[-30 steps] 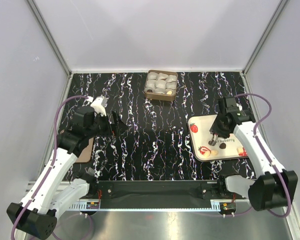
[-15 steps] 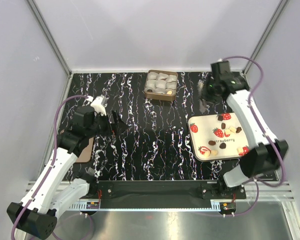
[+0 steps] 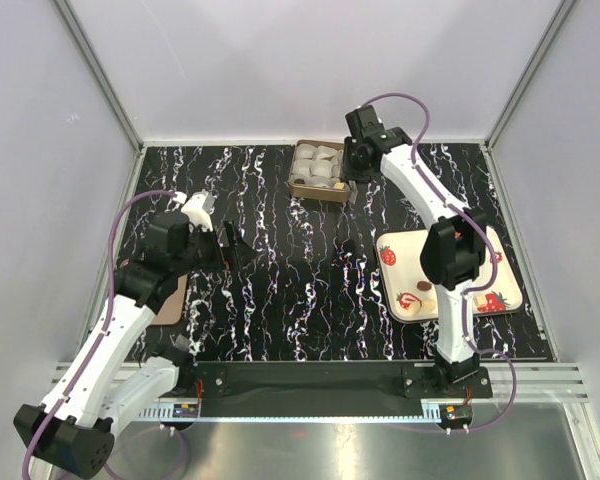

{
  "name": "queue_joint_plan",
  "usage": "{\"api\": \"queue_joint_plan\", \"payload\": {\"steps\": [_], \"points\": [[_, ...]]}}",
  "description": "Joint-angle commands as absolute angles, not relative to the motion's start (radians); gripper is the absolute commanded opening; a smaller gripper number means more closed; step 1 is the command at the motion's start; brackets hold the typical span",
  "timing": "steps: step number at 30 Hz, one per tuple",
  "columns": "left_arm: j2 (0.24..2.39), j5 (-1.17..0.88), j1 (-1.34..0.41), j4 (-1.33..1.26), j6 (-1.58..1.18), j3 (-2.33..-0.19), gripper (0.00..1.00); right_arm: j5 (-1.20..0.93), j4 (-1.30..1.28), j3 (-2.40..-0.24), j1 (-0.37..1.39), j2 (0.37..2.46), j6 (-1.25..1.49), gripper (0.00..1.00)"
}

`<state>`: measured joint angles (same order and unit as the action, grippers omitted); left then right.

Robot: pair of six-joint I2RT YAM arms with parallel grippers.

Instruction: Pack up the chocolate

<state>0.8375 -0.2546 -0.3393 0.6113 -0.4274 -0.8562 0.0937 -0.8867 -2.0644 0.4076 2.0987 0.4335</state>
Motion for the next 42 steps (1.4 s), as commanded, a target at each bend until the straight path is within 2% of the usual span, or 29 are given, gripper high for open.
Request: {"api": "queue_joint_plan", "payload": {"steps": [1,11,42], "points": [[0.819,-0.250,-0.337,0.587,-0.426,-0.853,0.99,0.143,-0.855,-2.141,0.419,2.129,0.376,0.32],[0.825,-0.249,-0.337,0.586,-0.417,-0.856,0.99,0.204,-0.831,-2.155,0.423,2.215,0.322,0.34],[0.815,-0.235,-0.337,0.601,-0.410,-0.857,0.99,0.213,-0.830,-2.141,0.437,2.210,0.319,0.43]]}}
